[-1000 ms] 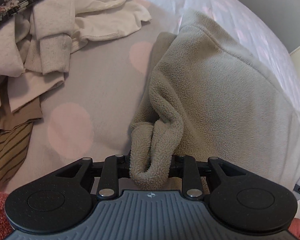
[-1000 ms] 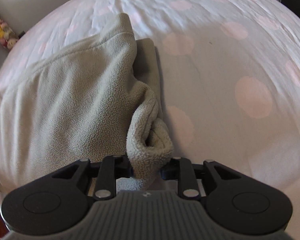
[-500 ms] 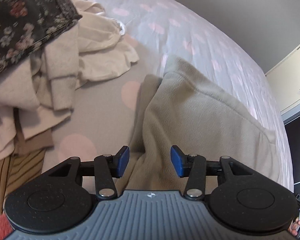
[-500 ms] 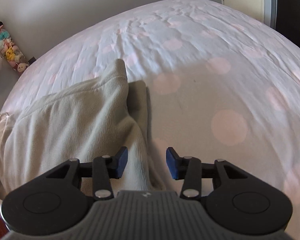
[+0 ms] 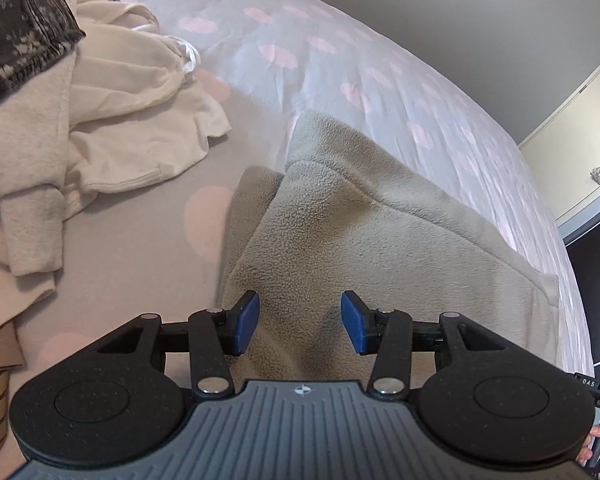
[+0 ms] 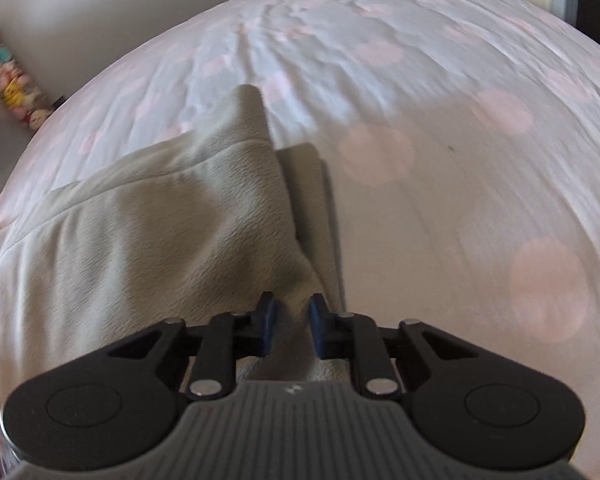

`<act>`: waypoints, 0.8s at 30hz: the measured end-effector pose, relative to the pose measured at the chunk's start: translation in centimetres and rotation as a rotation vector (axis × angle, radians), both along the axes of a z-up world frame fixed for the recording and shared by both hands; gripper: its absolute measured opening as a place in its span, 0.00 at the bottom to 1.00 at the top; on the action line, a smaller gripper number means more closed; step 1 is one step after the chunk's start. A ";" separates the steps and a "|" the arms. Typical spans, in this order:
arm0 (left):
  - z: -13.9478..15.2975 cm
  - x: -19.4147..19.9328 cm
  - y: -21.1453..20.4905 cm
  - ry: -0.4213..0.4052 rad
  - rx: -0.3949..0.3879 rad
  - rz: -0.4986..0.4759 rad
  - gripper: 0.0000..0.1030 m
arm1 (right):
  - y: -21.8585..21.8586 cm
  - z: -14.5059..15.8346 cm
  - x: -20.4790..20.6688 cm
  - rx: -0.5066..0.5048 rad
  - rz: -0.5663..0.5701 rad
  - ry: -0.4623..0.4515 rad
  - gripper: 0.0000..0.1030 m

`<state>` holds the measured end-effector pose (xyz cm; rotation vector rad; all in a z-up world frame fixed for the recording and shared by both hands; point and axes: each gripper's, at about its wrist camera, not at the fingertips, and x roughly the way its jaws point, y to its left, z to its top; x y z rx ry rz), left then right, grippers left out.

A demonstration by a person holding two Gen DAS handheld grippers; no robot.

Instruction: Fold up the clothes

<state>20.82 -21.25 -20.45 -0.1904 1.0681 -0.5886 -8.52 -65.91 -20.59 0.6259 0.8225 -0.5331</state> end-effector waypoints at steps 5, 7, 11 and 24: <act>0.7 0.5 0.3 -0.038 -0.013 0.000 0.42 | -0.5 0.8 -1.2 -0.027 -0.072 -0.078 0.26; 1.9 1.2 0.3 -0.088 -0.009 0.010 0.49 | -1.0 1.6 -1.7 -0.032 -0.083 -0.131 0.34; 3.0 3.6 -0.7 -0.118 -0.030 -0.032 0.51 | -2.7 2.8 -0.9 0.016 -0.040 -0.228 0.57; 0.2 8.3 -4.8 -0.088 -0.058 -0.055 0.34 | -7.2 0.8 5.9 0.141 0.029 -0.296 0.32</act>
